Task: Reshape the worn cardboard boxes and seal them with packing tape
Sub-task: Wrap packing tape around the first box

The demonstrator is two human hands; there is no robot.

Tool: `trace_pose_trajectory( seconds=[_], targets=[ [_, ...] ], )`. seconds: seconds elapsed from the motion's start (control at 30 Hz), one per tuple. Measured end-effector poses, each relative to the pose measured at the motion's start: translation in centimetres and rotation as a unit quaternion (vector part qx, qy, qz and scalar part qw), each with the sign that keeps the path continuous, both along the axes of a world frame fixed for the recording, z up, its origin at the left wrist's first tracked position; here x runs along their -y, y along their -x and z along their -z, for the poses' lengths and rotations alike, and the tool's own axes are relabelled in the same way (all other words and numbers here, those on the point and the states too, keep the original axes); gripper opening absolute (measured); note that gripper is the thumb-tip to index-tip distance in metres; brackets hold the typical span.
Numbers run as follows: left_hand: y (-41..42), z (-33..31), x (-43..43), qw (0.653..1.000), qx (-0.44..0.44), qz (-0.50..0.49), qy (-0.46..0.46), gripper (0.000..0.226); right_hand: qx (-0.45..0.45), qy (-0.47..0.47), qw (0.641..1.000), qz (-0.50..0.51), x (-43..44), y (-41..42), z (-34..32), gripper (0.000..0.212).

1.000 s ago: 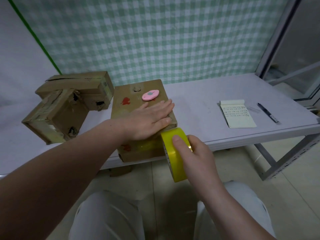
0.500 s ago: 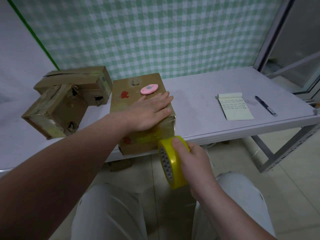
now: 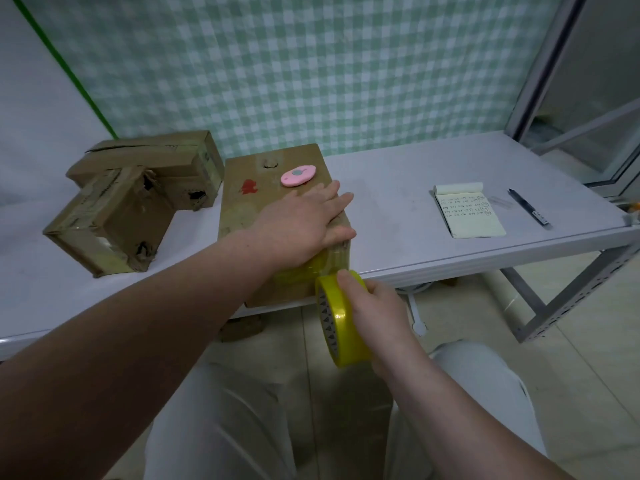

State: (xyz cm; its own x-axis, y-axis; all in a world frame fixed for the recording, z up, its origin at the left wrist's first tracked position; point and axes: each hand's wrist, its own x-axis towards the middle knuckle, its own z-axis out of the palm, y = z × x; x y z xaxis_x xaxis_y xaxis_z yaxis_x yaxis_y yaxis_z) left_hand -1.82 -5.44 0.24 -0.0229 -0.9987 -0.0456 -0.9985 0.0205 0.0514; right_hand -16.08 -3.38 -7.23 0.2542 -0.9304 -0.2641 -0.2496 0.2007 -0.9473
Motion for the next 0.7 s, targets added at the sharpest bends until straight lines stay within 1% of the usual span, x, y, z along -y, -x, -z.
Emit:
trace_pose_trajectory(
  seconds=[0.13,0.37,0.47,0.57,0.7],
  targets=[
    [0.2,0.2,0.4,1.000,0.021,-0.002,-0.011,0.065,0.004,-0.012,1.000,0.004,0.3,-0.2,0.0,0.045],
    [0.6,0.1,0.8,0.999,0.043,-0.008,-0.033,0.069,0.038,-0.038,0.999,0.008,0.9,-0.5,0.6,0.049],
    [0.1,-0.1,0.9,0.999,0.016,0.006,-0.046,0.073,0.051,-0.052,0.997,0.002,1.0,-0.4,0.5,0.048],
    [-1.2,-0.5,1.1,0.997,-0.001,0.030,-0.077,0.076,0.055,-0.050,0.997,-0.012,0.8,-0.3,0.1,0.035],
    [-2.1,-1.7,0.6,0.994,-0.031,0.026,-0.106,0.082,0.052,-0.057,0.997,-0.021,0.6,-0.4,-0.3,0.033]
  ],
)
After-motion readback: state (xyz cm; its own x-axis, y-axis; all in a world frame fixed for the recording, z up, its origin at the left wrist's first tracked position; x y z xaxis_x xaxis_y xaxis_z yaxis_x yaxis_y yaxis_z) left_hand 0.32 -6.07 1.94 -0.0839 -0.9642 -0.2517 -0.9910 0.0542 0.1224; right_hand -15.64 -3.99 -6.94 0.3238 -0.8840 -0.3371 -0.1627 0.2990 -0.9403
